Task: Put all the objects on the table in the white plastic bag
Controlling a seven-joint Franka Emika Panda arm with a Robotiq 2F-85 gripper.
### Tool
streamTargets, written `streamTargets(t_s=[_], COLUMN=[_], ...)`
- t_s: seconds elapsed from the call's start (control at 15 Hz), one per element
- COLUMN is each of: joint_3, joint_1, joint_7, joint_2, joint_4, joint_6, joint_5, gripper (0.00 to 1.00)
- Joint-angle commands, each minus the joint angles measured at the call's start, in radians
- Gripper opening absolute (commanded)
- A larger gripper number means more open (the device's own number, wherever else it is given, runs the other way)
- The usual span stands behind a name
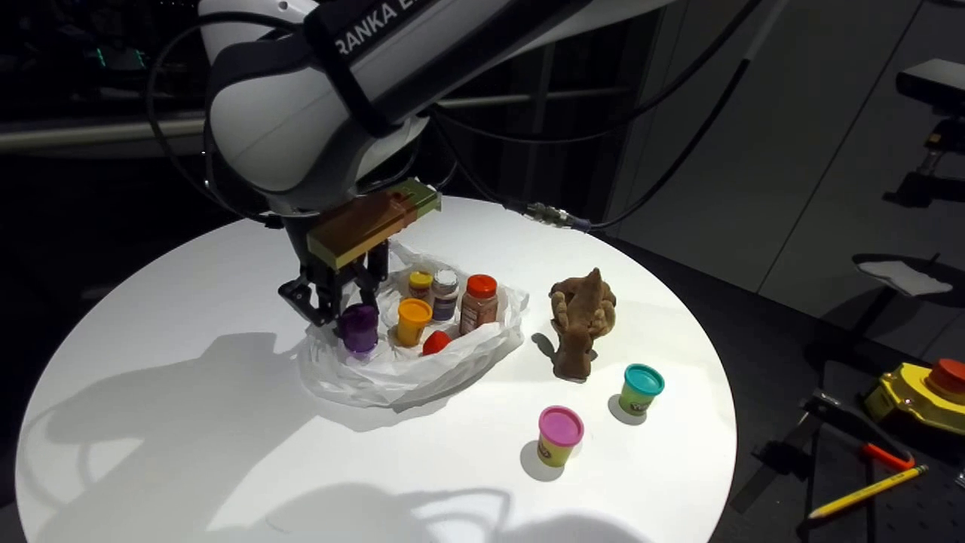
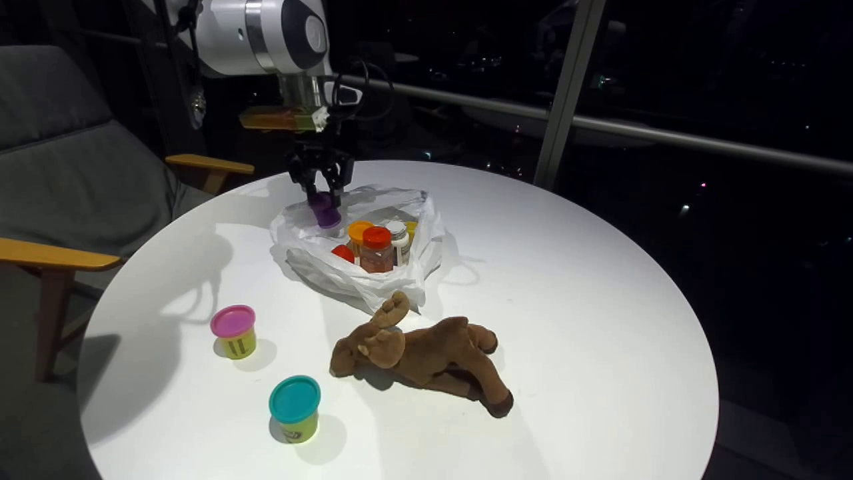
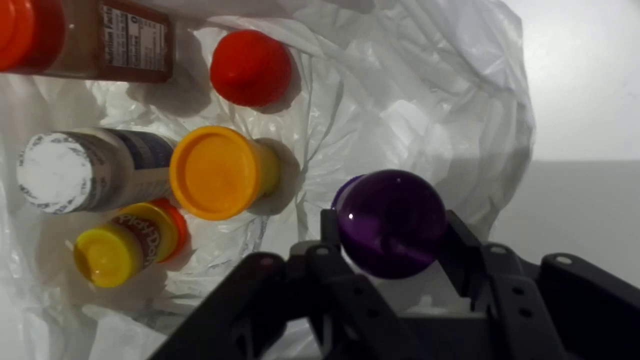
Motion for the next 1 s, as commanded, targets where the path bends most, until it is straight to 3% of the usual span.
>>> streamTargets(t_s=[0.0,0.4,0.47,0.6,0.73,0.93], joint_3=[0.025,0.05,0.058,0.064,0.069,0.071], joint_1=[-0.048,-0.106,-0.113,-0.118,-0.117,-0.113], joint_7=[-0.051,-0.134,-0.144,-0.157,-0.151,-0.123], joint_2=[0.031,0.111,0.098,0.059,-0.006,-0.134], joint_4=[0.055,0.1,0.101,0.072,0.008,-0.117], joint_6=[-0.044,-0.051,-0.046,-0.019,0.027,0.082], joint_5=[0.034,0.072,0.081,0.089,0.078,0.075], gripper=[0.26,0.26,0.76,0.81,0.97,1.0])
